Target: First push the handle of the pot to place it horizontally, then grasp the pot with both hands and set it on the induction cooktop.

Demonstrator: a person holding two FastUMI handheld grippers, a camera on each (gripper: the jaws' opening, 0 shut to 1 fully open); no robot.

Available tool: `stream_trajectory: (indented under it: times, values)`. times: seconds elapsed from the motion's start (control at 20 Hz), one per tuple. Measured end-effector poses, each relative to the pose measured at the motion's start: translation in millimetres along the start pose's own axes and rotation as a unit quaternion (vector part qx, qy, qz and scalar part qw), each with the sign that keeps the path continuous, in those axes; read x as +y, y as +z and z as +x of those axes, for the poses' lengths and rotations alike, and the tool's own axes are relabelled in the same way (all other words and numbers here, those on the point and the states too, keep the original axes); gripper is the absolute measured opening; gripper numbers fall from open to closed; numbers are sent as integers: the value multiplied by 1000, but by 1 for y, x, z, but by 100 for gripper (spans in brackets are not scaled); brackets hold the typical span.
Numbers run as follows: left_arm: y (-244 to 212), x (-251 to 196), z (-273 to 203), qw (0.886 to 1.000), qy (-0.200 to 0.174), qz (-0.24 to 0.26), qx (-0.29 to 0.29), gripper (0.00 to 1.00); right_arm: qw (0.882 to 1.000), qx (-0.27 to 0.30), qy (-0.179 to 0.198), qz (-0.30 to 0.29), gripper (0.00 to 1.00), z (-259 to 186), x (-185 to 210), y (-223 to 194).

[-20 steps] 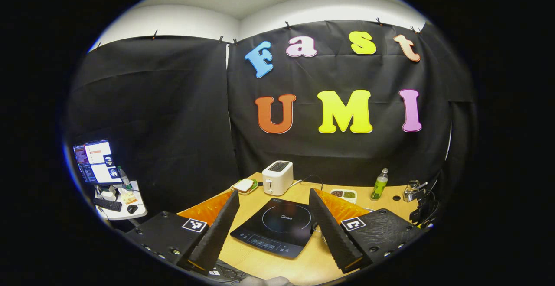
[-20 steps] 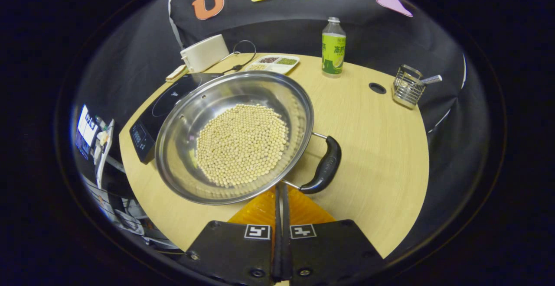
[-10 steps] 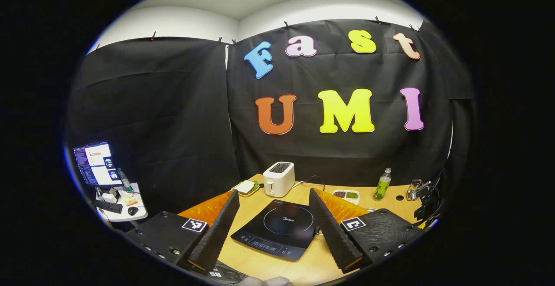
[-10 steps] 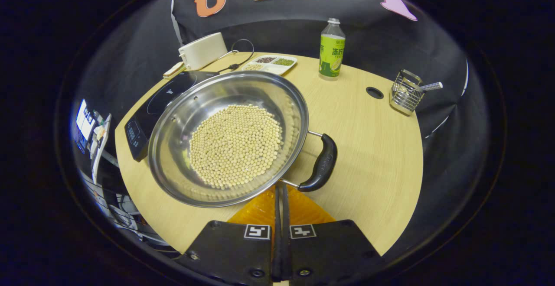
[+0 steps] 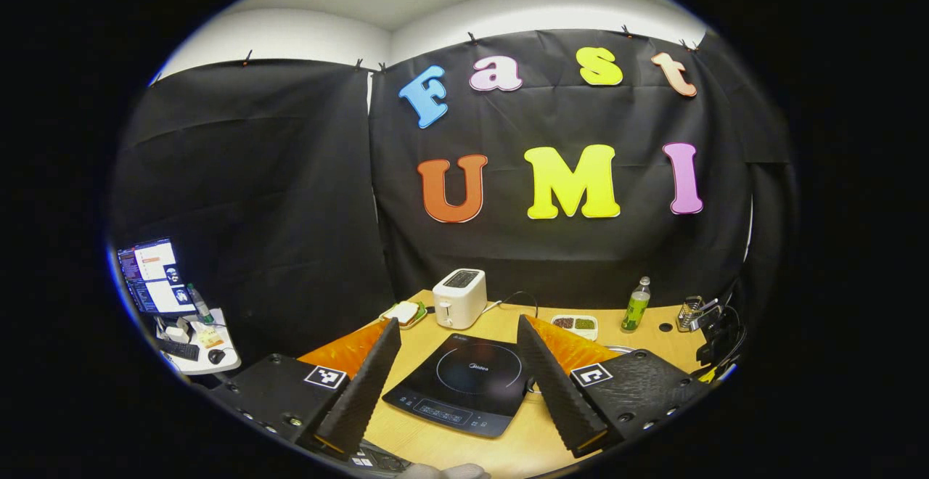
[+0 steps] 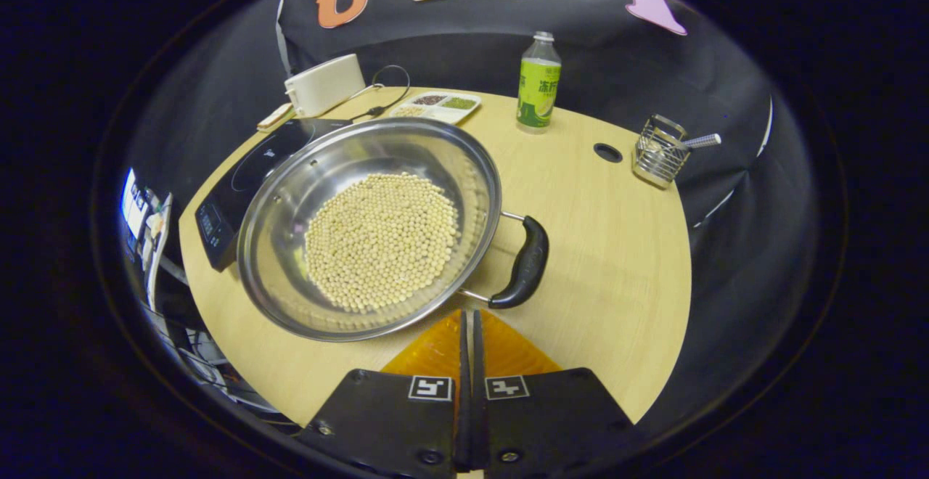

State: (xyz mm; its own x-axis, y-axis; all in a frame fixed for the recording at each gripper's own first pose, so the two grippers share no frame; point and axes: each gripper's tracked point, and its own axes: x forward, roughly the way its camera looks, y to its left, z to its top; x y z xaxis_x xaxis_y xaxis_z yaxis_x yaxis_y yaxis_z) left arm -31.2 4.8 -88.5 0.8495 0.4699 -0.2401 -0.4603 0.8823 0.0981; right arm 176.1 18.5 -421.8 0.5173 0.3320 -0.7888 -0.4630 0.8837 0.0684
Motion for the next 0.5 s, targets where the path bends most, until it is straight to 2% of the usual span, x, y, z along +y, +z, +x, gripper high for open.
stream_trajectory:
  times: [0.05,0.1,0.2,0.25,0.3,0.5]
  values:
    - [0,0,0,1000,-4,1,-3,96,1000,-3,-6,6,0,-3,-2,-1]
    - [0,0,2,1000,-9,3,-4,96,1000,-8,-9,12,4,-7,-2,-1]
    - [-3,-1,7,1000,-21,6,-5,96,999,-20,-23,17,4,-16,-5,-2]
    - [-4,-1,9,1000,-28,7,-4,97,999,-28,-33,19,0,-22,-7,-1]
    - [-5,-3,11,999,-37,5,-4,96,998,-35,-43,23,4,-28,-8,0]
    - [-11,-15,23,997,-80,0,-4,96,995,-60,-70,33,4,-56,-2,-1]
